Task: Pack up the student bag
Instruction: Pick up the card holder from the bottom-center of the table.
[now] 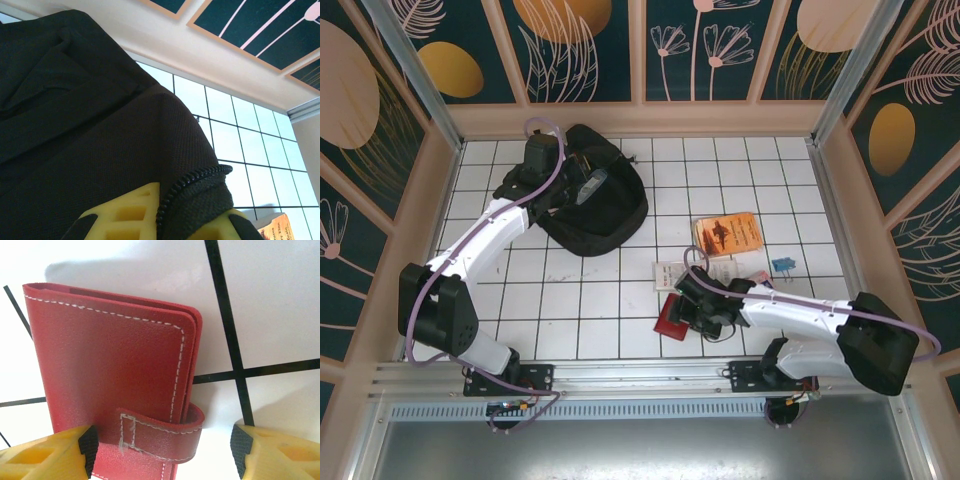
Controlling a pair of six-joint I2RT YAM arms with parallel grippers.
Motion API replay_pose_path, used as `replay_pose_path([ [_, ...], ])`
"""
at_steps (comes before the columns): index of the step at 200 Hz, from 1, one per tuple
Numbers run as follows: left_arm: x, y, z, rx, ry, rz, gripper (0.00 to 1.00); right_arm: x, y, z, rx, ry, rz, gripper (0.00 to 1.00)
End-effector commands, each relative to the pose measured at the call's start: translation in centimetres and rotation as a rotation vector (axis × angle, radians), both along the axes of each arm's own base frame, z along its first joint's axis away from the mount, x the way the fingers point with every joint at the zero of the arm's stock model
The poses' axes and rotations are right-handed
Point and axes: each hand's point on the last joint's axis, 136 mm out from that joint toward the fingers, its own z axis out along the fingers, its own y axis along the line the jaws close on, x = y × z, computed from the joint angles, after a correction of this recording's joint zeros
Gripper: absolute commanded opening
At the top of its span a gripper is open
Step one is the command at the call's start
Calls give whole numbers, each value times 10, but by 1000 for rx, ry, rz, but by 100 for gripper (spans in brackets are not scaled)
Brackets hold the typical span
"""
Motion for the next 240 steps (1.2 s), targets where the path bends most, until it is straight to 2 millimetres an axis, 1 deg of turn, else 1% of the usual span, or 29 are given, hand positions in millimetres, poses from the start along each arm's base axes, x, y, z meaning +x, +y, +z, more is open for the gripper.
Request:
replay_pose_path([
  [1,3,-3,17,-34,-52,-11,0,27,32,16,165,-130,-2,72],
  [29,3,-3,17,-36,-50,-13,0,26,31,16,177,-130,-7,69],
  [51,3,-4,16,-35,-48,-14,0,24,29,20,193,-142,-6,65],
  [74,3,-4,16,-36,-48,-14,0,19,23,20,224,-151,-19,64],
  [75,3,-4,16,-36,-48,-16,0,18,21,17,219,-148,-19,64],
  [79,3,-4,15,-37,-47,-15,0,18,22,21,242,-157,-22,64],
  [114,4,-6,11,-42,-36,-23,0,12,13,20,308,-178,-50,61],
  [154,4,-7,8,-43,-30,-23,0,10,9,16,352,-203,-54,59],
  [166,4,-7,8,-44,-29,-24,0,11,11,18,378,-213,-49,58],
  [201,5,-8,5,-43,-25,-27,0,11,4,9,366,-199,-66,58],
  [240,5,-8,4,-42,-23,-27,0,13,8,3,350,-185,-47,53],
])
